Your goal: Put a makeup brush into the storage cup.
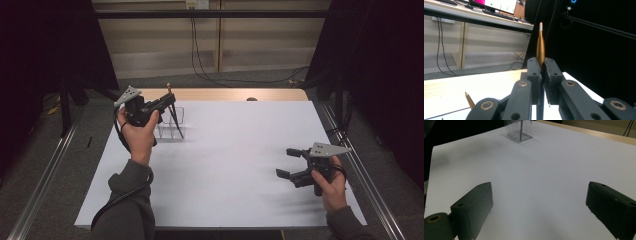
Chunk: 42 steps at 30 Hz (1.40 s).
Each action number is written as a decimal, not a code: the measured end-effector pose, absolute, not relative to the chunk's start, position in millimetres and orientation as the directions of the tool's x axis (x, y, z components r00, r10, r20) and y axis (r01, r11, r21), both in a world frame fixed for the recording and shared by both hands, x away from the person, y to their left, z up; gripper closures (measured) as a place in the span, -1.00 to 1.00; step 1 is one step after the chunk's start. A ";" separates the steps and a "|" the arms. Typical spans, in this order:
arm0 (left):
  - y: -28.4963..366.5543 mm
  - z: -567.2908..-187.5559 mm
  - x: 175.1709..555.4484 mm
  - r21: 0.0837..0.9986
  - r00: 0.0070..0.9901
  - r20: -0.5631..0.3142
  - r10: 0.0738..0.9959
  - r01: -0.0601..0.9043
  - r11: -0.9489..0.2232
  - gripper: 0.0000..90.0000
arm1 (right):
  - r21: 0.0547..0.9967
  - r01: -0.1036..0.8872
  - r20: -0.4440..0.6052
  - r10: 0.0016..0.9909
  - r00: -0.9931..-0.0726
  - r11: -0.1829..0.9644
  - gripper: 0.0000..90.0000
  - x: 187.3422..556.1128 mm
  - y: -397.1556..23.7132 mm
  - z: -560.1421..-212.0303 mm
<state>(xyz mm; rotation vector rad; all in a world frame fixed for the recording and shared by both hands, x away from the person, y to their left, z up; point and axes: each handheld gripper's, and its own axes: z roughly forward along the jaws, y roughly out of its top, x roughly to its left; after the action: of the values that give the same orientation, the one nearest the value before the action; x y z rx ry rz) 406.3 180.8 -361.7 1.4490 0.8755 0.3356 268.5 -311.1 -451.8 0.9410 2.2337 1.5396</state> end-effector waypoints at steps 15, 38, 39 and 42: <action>177.0 -358.6 416.7 0.945 0.645 -0.310 0.699 0.290 0.151 0.87 | 0.907 0.358 0.140 0.644 -0.752 0.221 -0.85 268.1 -311.8 -451.2; 181.0 -358.1 429.2 0.950 0.612 -0.286 0.737 0.284 0.132 0.87 | 0.908 0.354 0.139 0.637 -0.759 0.225 -0.85 268.7 -311.0 -452.6; 181.1 -357.5 429.5 0.951 0.612 -0.279 0.740 0.286 0.122 0.87 | 0.908 0.353 0.137 0.635 -0.760 0.226 -0.85 268.8 -311.0 -452.5; 181.6 -356.8 431.3 0.953 0.609 -0.272 0.745 0.281 0.118 0.87 | 0.909 0.352 0.137 0.637 -0.759 0.224 -0.85 268.7 -311.1 -452.4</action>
<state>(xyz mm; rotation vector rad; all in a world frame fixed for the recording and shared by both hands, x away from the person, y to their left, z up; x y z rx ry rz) 431.3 181.6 -356.8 1.4612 0.9202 0.4217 268.7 -311.1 -452.4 0.9295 2.2357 1.5484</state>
